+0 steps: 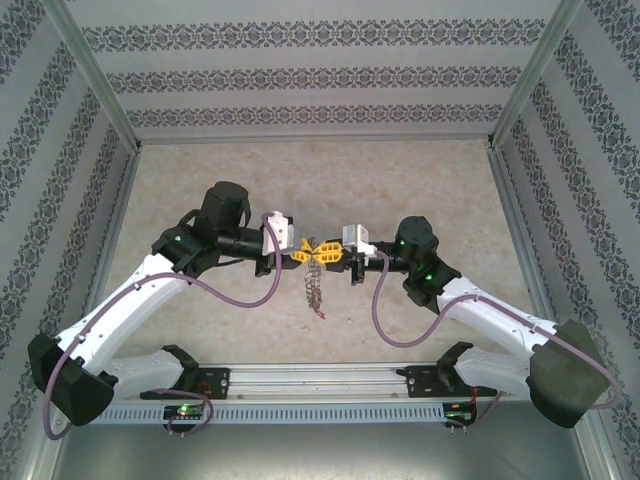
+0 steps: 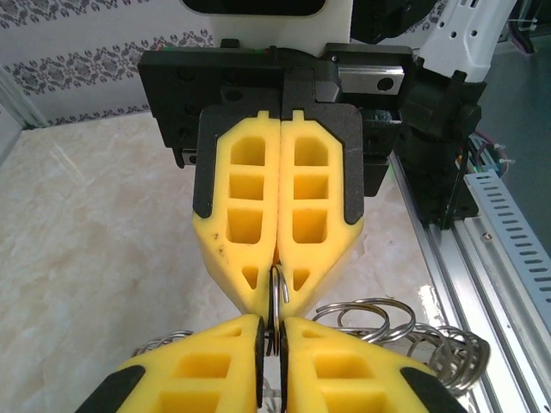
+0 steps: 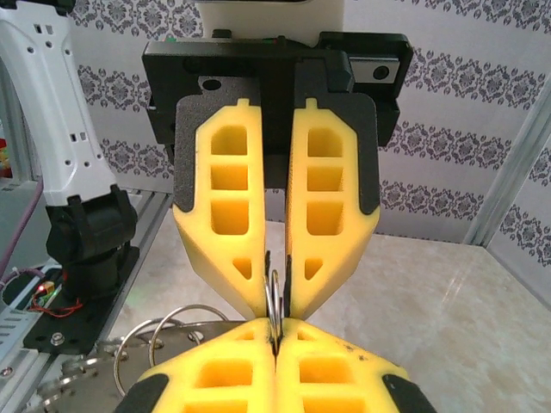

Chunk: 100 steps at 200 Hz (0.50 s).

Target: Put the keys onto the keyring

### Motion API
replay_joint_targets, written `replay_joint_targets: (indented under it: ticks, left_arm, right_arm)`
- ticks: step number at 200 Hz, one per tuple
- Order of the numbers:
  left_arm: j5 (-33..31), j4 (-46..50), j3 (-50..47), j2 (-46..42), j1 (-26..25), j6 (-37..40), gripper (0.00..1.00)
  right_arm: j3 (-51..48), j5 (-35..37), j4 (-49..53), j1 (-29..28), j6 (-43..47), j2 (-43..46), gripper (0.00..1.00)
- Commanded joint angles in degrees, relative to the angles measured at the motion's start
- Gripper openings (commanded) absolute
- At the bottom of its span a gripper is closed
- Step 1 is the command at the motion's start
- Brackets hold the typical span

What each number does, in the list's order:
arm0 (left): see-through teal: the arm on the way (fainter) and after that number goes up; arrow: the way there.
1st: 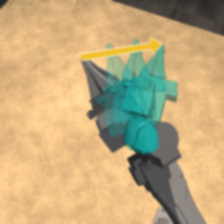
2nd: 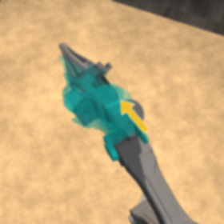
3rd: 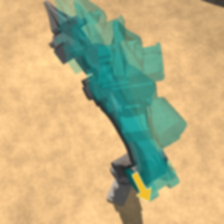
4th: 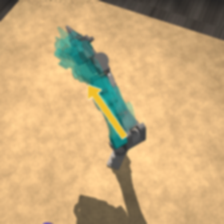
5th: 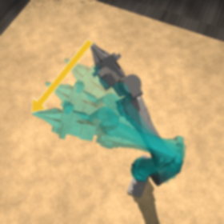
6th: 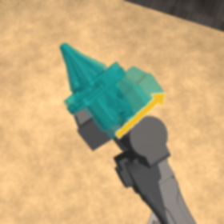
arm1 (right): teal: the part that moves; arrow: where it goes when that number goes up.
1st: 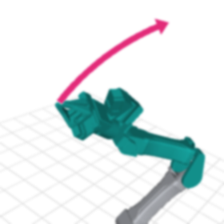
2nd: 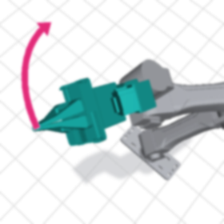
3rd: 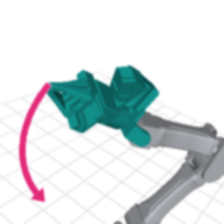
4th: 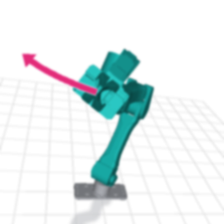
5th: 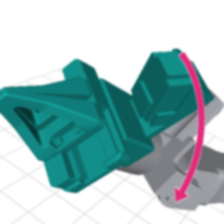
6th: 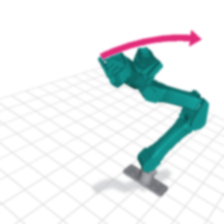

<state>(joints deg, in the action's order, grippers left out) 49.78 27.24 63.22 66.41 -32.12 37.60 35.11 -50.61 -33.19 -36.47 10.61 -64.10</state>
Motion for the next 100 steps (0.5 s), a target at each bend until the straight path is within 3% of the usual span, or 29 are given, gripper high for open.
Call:
replay_joint_targets:
  ticks: [1, 15, 28, 60, 73, 91, 100]
  left_arm:
    - [2.4, -4.3, 0.3, 1.1, 0.5, -2.3, 0.15]
    - [2.9, -6.5, -0.2, 1.1, 0.5, -3.6, 0.14]
    - [3.2, -6.7, -0.2, 1.3, 0.5, -3.9, 0.0]
    - [0.3, -4.2, 0.6, 1.8, 0.5, -2.8, 0.0]
    - [-2.2, -3.0, 1.1, 1.7, 0.4, -2.4, 0.0]
    - [-6.0, -1.0, 1.9, 1.5, 0.5, -1.0, 0.0]
    - [-7.8, -0.1, 2.3, 1.4, 0.4, -0.2, 0.0]
  right_arm:
    - [0.0, -2.1, -3.9, -0.1, -0.4, 1.2, 0.0]
    - [0.0, -2.2, -3.9, -0.3, -0.3, 1.0, 0.0]
    - [-0.2, -2.0, -3.9, -0.2, -0.2, 1.0, 0.0]
    - [-0.9, -0.4, -3.8, -0.1, 0.1, 1.3, 0.0]
    - [-1.8, 2.7, -3.9, -0.1, 0.1, 1.6, 0.22]
    - [-3.2, 7.8, -2.4, 0.2, 1.3, 2.6, 0.41]
    - [-3.0, 8.2, 0.6, 0.4, 3.0, 3.6, 0.43]
